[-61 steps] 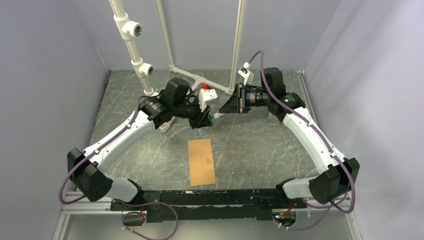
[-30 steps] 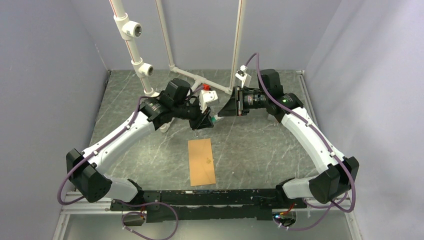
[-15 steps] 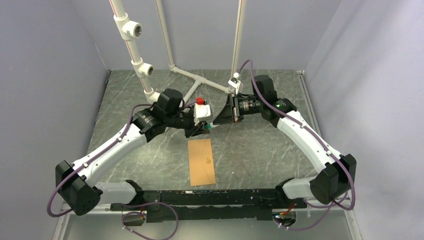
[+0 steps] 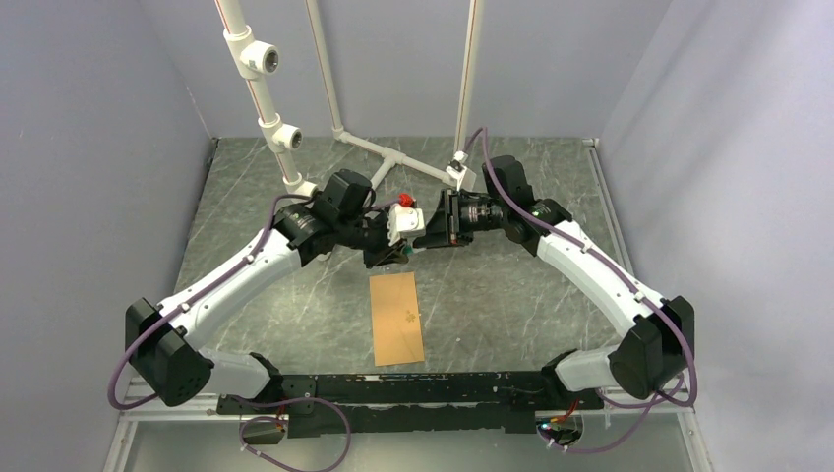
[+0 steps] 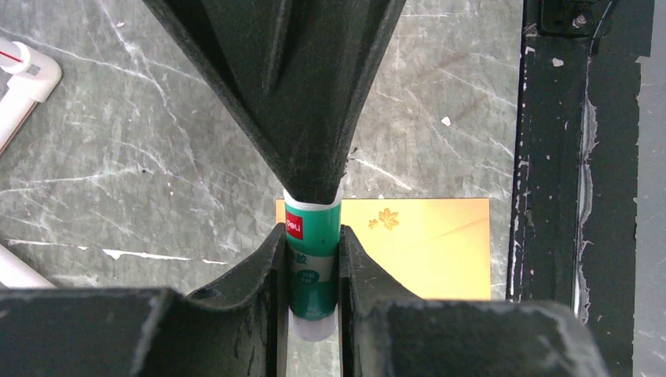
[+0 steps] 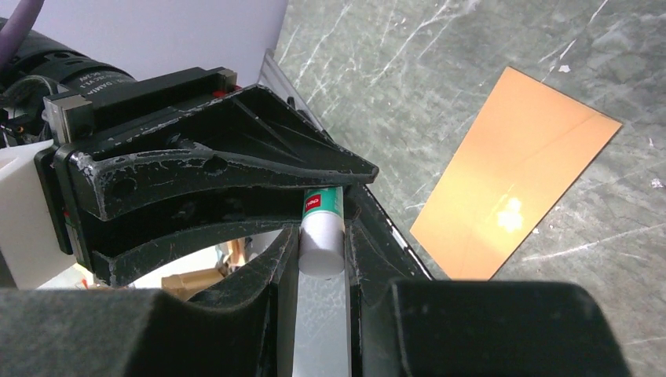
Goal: Place the letter into the envelope and seal it
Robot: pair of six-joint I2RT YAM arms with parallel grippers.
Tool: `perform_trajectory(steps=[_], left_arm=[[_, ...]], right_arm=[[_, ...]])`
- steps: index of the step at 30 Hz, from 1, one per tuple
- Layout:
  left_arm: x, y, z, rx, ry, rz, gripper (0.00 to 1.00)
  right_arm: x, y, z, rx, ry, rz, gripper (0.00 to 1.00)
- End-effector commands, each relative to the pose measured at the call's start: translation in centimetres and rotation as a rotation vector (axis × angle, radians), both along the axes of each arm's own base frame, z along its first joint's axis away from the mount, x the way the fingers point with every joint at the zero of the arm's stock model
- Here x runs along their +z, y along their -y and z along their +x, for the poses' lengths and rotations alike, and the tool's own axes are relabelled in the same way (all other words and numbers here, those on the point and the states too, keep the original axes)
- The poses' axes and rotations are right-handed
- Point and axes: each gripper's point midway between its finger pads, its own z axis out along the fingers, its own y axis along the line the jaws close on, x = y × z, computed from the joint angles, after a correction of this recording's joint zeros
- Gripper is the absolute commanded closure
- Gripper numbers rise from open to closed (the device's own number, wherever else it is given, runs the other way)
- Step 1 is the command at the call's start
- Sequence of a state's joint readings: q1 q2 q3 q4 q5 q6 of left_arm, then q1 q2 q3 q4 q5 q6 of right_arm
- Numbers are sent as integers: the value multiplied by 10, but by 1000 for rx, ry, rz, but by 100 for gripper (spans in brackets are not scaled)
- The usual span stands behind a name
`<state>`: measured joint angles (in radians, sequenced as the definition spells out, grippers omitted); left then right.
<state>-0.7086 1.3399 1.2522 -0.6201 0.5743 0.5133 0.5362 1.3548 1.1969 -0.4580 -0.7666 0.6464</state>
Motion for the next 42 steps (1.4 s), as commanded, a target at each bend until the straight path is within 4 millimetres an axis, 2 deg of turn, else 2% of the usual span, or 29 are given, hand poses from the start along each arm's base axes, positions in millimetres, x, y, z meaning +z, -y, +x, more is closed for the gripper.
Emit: perform_trajectory(steps=[1, 3, 8, 13, 20, 24, 28, 35, 38, 41, 42], left_arm=[[104, 51, 11, -142, 289, -320, 98], [107, 54, 15, -141, 309, -339, 97], [127, 64, 32, -133, 387, -350, 97], [148, 70, 36, -156, 435, -380, 97], [176, 81, 45, -190, 521, -408, 98], [202, 88, 41, -234, 553, -459, 98], [217, 97, 27, -288, 542, -535, 98], [208, 99, 29, -283, 529, -519, 98], [185, 89, 30, -251, 505, -454, 98], [155, 77, 25, -208, 446, -406, 98], [144, 72, 23, -192, 418, -394, 98]], right_arm=[[4, -27, -20, 44, -31, 60, 100], [9, -32, -24, 59, -43, 100, 100], [-12, -30, -29, 54, -103, 25, 100], [-27, -31, -27, 20, -132, -13, 100], [-52, -34, -38, 39, -204, -85, 100], [-69, -34, -40, 34, -265, -109, 100], [-68, -43, -39, 49, -300, -59, 100], [-71, -46, -39, 69, -322, -64, 100], [-45, -31, -11, -3, -249, -30, 100], [-7, -2, 27, -117, -143, -4, 100], [4, 10, 38, -163, -112, 2, 96]])
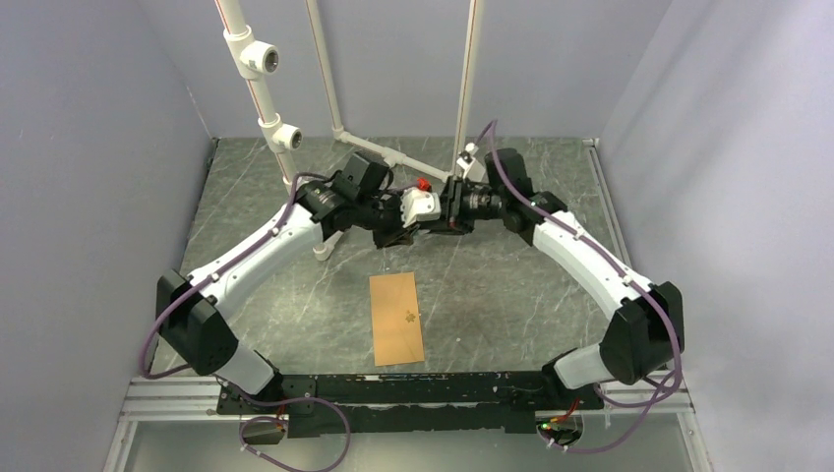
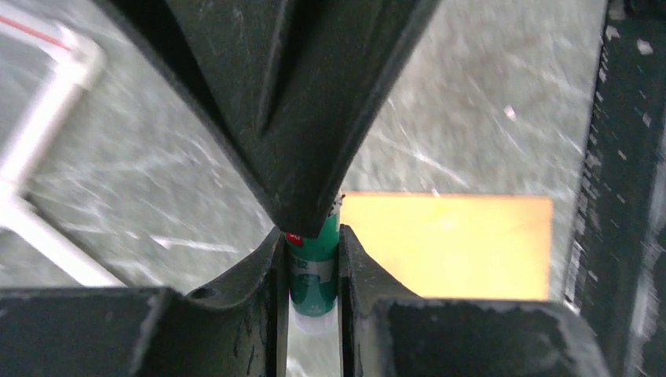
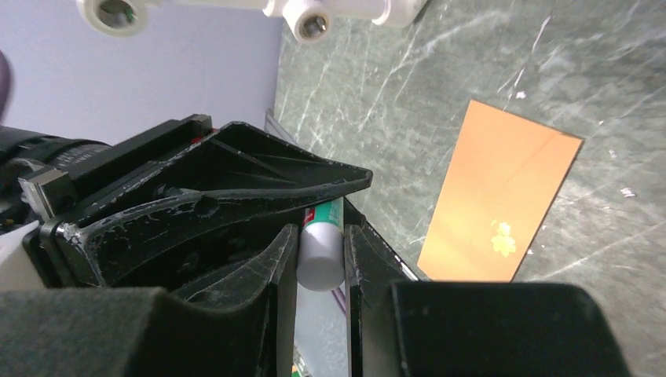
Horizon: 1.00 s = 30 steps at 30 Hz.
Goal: Place the letter into the envelope and seal it
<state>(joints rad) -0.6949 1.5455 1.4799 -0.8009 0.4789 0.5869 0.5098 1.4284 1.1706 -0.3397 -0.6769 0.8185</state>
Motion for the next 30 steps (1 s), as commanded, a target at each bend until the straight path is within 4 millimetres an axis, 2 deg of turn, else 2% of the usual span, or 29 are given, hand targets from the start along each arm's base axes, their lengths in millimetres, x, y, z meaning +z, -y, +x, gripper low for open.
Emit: perform_trajectory(steps=[1, 6, 9, 11, 15, 18, 21, 24, 27, 30], left_arm=[[148, 67, -17, -243, 405, -539, 98], [108, 56, -24, -156, 263, -491, 98], [94, 54, -28, -107, 177, -485, 98], [87, 55, -30, -68, 104, -500, 97], [74, 62, -26, 48, -55, -501, 97], [62, 68, -11, 230, -219, -482, 98], [47, 86, -2, 326, -395, -456, 94], [21, 109, 21, 487, -499, -469, 94], [-7, 123, 51, 678, -554, -484, 93], [-43, 138, 78, 843, -625, -460, 91]], right_arm=[[36, 24, 7, -25, 26, 12, 89], [94, 63, 32, -166, 187, 71, 36], [118, 85, 39, -245, 259, 99, 24], [120, 100, 44, -316, 297, 63, 22], [108, 129, 51, -451, 333, -75, 23], [85, 150, 50, -549, 307, -177, 25], [61, 173, 47, -663, 255, -272, 31], [42, 189, 41, -731, 202, -344, 37], [28, 197, 33, -768, 173, -364, 39], [20, 205, 22, -797, 165, -387, 39]])
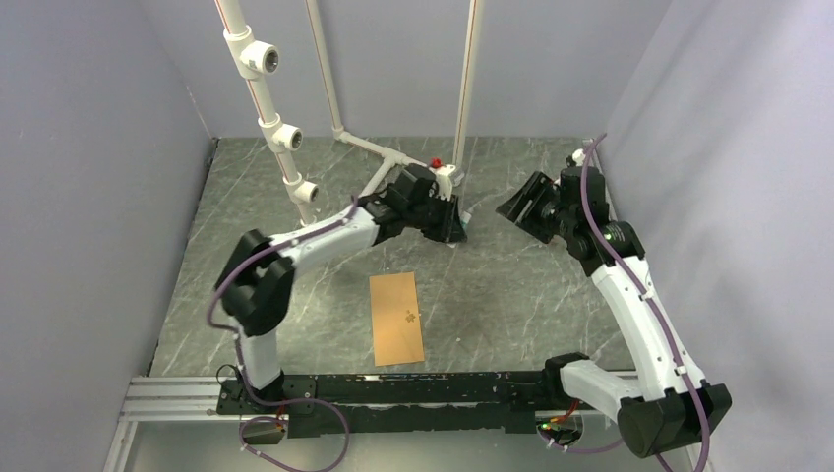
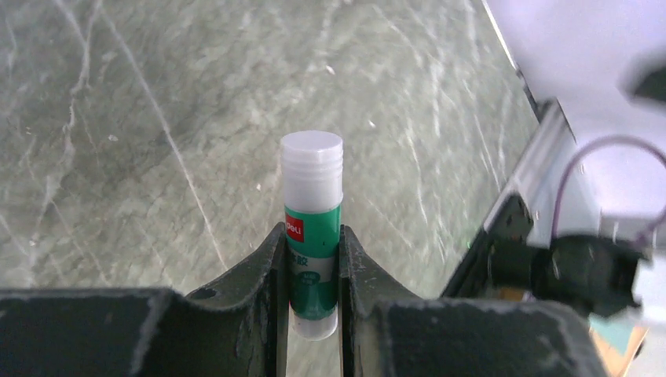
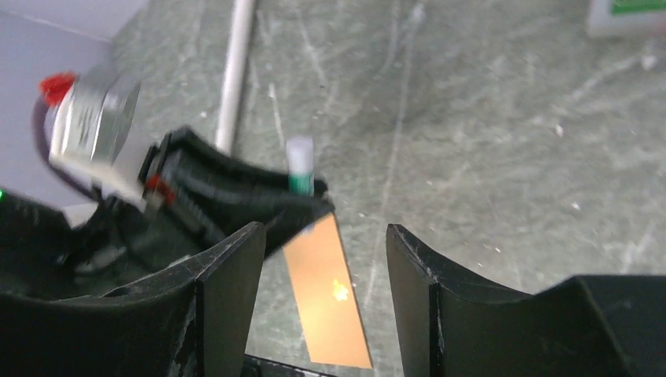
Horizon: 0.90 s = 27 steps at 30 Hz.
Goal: Place the letter into the envelope and seal it
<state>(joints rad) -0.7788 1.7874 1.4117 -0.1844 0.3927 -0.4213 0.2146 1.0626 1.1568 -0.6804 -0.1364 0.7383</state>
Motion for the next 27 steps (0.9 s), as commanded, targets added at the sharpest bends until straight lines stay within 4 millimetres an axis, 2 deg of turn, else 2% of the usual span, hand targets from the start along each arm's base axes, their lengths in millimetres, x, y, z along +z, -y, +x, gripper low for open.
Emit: perform_trajectory(steps=[1, 2, 3, 7, 11, 13, 17, 21, 25, 27], left_arm=[[-21, 30, 48, 303, -169, -42, 90], [-31, 35, 55, 334, -189, -28, 89], [-57, 42, 69, 417, -242, 22, 86], [-98, 57, 89, 548, -318, 60, 84], [-126, 70, 88, 573, -352, 114, 84], [-137, 69, 87, 604, -345, 145, 81], [-150, 71, 76, 602, -354, 170, 72], [-152, 72, 67, 583, -359, 188, 63], [-140, 70, 60, 569, -326, 191, 48], [-133, 68, 60, 563, -306, 181, 45]], right_arm=[[-11, 26, -16, -115, -14, -62, 39], [-11, 28, -20, -118, -14, -70, 39], [-8, 36, -27, -134, 16, -96, 39], [-13, 35, -37, -107, 8, -105, 39], [-20, 32, -45, -74, -10, -99, 39], [-22, 32, -48, -67, -16, -105, 38], [-27, 35, -53, -61, -37, -127, 38], [-32, 34, -55, -53, -61, -128, 38], [-34, 31, -56, -29, -81, -134, 38], [-33, 31, -55, -29, -80, -133, 38]])
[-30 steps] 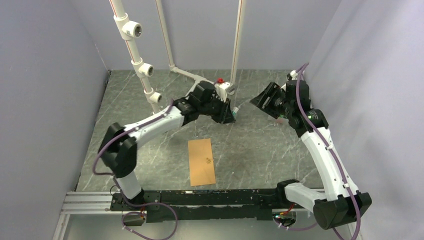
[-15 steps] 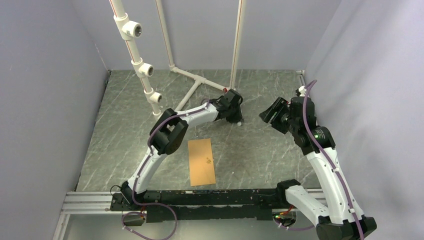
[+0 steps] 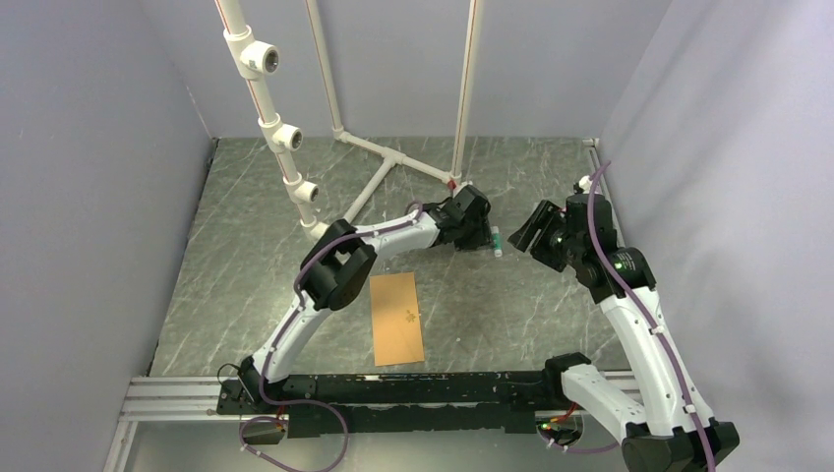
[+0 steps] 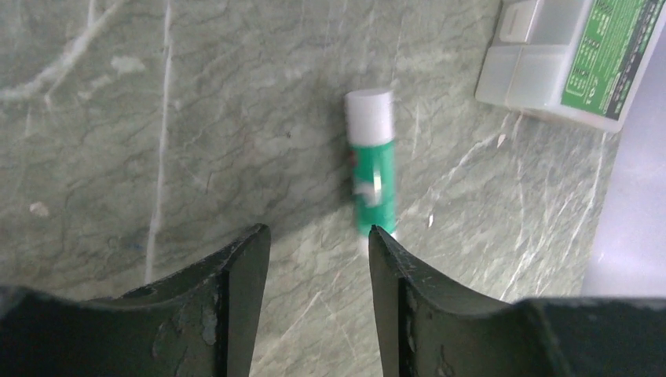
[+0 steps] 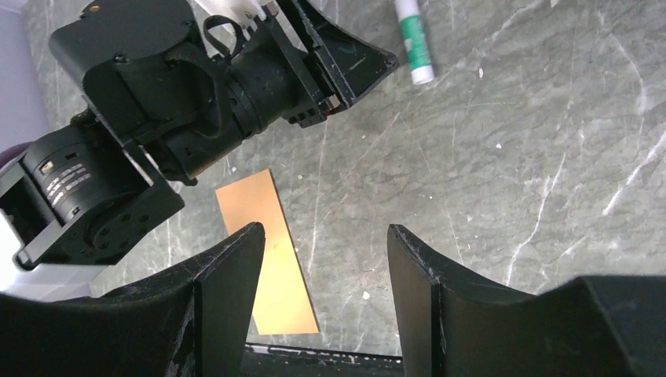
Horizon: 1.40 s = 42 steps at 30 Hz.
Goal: Place the letter into the envelope and seal it
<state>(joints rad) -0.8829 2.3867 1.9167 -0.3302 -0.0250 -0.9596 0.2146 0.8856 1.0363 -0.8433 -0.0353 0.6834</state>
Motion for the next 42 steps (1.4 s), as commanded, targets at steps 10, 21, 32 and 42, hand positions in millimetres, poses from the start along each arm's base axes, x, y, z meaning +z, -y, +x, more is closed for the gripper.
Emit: perform_trajectory(steps=[10, 21, 32, 42], left_arm=[[101, -35, -36, -246, 229, 64, 35], [195, -121, -130, -317, 320, 251, 7], [279, -229, -197, -167, 428, 283, 7], [330, -311, -212, -139, 629, 233, 7]], right_arm=[[18, 16, 5, -59, 7, -68, 37], [39, 51, -3, -164, -62, -233, 7], [52, 52, -19, -119, -126, -266, 5], [100, 54, -27, -90, -32, -273, 0]])
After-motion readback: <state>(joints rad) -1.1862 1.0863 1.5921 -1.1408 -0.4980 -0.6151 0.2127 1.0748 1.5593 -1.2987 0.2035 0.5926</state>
